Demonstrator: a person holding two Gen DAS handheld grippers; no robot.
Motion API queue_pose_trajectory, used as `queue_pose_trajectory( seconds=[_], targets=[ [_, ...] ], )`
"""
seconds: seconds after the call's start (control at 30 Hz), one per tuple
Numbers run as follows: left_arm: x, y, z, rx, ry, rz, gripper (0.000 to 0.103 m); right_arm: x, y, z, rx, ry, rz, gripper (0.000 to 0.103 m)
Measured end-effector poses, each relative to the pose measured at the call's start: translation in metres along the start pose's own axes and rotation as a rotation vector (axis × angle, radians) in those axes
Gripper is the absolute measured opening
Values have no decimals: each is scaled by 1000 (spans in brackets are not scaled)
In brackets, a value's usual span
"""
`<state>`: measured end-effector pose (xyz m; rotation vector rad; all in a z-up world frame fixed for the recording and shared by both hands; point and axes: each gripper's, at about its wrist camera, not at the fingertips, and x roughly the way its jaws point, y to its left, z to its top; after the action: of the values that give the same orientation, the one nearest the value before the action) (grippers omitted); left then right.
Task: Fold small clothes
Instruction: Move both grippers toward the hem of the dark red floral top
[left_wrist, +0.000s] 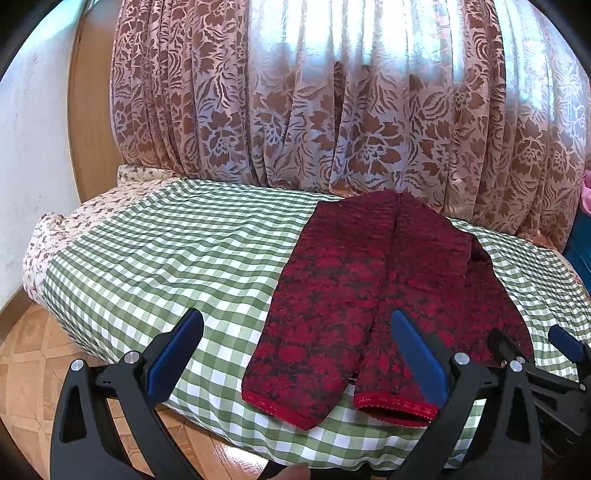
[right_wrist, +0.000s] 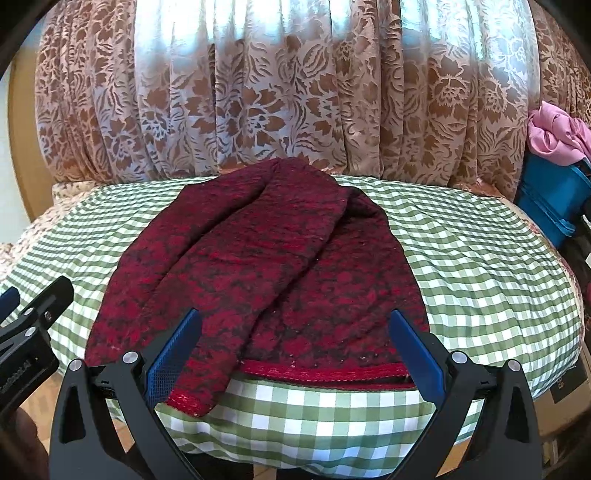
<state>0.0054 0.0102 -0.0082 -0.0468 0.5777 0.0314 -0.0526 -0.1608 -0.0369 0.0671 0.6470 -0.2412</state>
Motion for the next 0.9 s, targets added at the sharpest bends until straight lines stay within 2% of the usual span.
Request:
queue_pose_trajectory(
  seconds=[0.27,0.4,0.7,0.77,0.87,0.9],
  targets=[
    [6,3,2,0,8,10,101,2,-4,-5,28,34,48,100],
    [10,2,2,2,22,5,101,4,-10,-8,46,47,43,100],
    [20,0,2,14,51,-57,101,2,-14,-12,57,47,80,100],
    [22,1,2,12,54,-68,101,3,-13,-13,63,50,108,100],
    [29,4,4,19,78,-71,101,5,-13,-16,67,73,222,100],
    [32,4,4,23,95,-78,101,6,-11,-16,58,80,235,100]
  ],
)
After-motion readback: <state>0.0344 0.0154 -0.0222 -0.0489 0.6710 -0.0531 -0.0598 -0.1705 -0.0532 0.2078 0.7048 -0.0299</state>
